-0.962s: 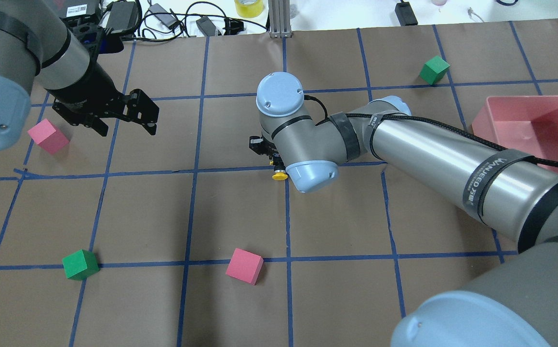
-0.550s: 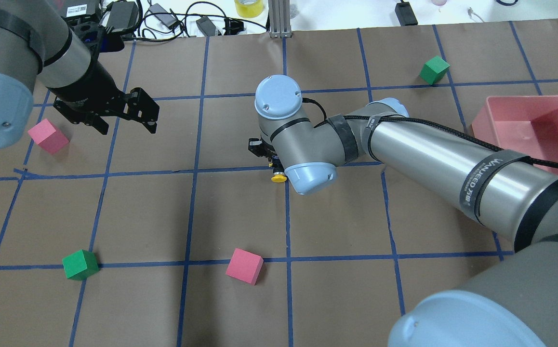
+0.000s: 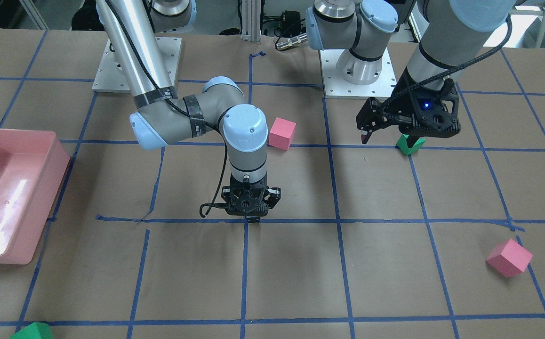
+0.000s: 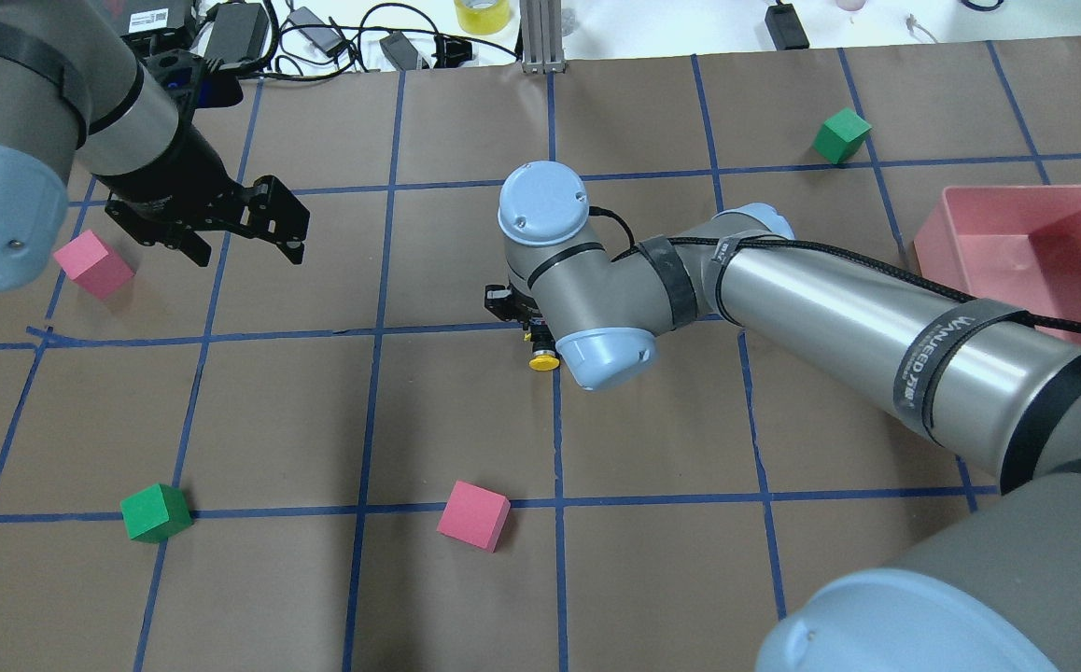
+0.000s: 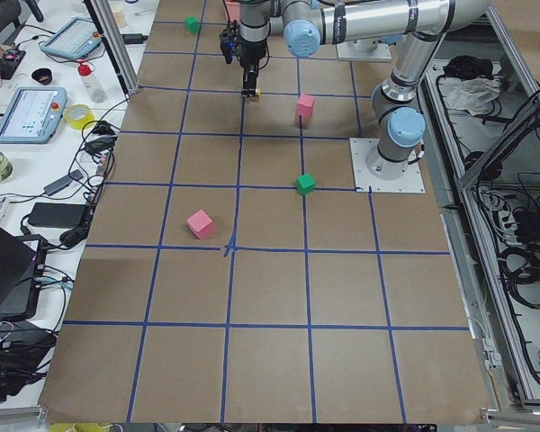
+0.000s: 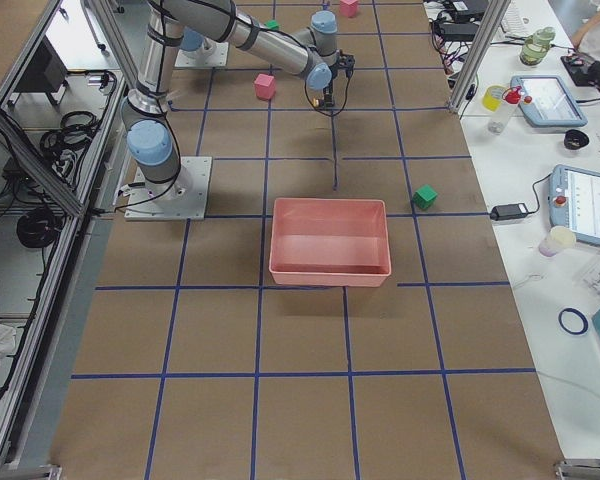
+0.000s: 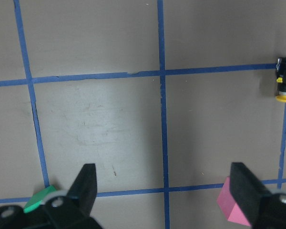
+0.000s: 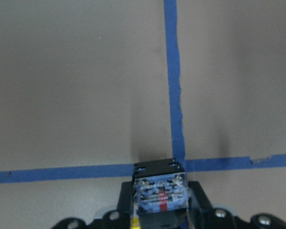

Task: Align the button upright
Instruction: 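Carry the switch to the table center and lower it with the right gripper, then release the switch and raise the right gripper while the left arm reaches in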

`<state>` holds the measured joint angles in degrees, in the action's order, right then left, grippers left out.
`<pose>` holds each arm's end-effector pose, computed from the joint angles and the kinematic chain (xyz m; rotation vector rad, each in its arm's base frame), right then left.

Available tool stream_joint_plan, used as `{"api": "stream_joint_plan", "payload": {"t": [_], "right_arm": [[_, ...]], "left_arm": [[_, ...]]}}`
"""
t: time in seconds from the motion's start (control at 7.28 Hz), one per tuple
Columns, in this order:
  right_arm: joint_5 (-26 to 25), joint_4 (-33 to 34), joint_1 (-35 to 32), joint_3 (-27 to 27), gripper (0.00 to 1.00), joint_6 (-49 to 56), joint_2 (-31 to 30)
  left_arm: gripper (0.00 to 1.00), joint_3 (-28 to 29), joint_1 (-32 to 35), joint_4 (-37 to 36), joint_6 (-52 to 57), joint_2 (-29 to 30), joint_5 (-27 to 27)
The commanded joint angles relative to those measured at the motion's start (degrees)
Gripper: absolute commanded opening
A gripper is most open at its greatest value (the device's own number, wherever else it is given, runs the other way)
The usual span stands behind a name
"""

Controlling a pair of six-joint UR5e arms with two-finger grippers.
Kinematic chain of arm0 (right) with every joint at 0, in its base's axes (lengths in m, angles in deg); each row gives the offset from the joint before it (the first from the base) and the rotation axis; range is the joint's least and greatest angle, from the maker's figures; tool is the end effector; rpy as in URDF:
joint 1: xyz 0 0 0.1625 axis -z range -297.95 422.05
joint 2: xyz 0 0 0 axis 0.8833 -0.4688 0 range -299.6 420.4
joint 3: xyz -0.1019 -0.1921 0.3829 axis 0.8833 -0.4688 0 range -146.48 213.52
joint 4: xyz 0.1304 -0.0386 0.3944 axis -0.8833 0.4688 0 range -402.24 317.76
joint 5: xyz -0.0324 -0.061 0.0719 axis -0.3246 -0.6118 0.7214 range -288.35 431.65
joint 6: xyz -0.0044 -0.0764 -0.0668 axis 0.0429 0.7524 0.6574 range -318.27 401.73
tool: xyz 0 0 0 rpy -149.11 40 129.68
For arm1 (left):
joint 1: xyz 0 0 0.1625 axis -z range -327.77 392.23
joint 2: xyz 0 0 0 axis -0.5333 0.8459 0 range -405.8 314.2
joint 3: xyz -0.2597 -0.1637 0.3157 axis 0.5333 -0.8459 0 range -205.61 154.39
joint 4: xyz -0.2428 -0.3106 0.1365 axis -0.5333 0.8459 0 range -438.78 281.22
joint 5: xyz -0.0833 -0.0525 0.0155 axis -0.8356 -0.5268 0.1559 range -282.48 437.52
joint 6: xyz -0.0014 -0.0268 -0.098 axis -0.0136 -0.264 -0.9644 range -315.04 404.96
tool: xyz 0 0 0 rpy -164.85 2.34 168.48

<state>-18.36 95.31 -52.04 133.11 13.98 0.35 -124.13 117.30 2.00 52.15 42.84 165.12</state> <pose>0.3818 -0.5277 0.2057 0.0982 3.0730 -0.1939 -0.0953 -0.4951 0.4556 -0.0624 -3.1025 0.0624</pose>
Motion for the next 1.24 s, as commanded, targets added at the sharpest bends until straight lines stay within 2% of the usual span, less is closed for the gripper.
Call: {"api": "stream_joint_plan", "payload": {"t": [0.0,0.14,0.41,0.55,0.69,0.82,1.1], "right_arm": [[1.0,0.0,0.0,0.2,0.67,0.1,-0.1],[1.4,0.1,0.0,0.2,0.77,0.2,-0.1],[1.4,-0.1,0.0,-0.4,0.81,4.4,-1.9],[0.6,-0.3,0.8,-0.6,0.98,5.1,-4.9],[0.5,-4.4,1.8,-0.5,1.0,7.0,-8.8],[0.6,-11.7,4.7,-0.5,1.0,7.7,-13.0],[1.1,-23.7,12.4,-0.6,1.0,14.6,-23.5]], "left_arm": [[1.0,-0.2,0.0,-0.3,0.1,0.1,-0.1],[1.0,-0.2,0.0,-0.3,0.2,0.5,-0.3],[1.0,-0.7,0.1,0.2,-0.4,0.6,-1.0],[1.0,-1.4,0.1,0.6,0.0,0.7,-0.9],[1.0,-1.7,0.0,0.6,-0.3,0.7,-0.3],[1.0,-1.7,-0.2,0.4,-0.9,0.9,-0.8],[1.0,-1.8,-0.1,-0.3,0.2,2.0,-0.7]]}}
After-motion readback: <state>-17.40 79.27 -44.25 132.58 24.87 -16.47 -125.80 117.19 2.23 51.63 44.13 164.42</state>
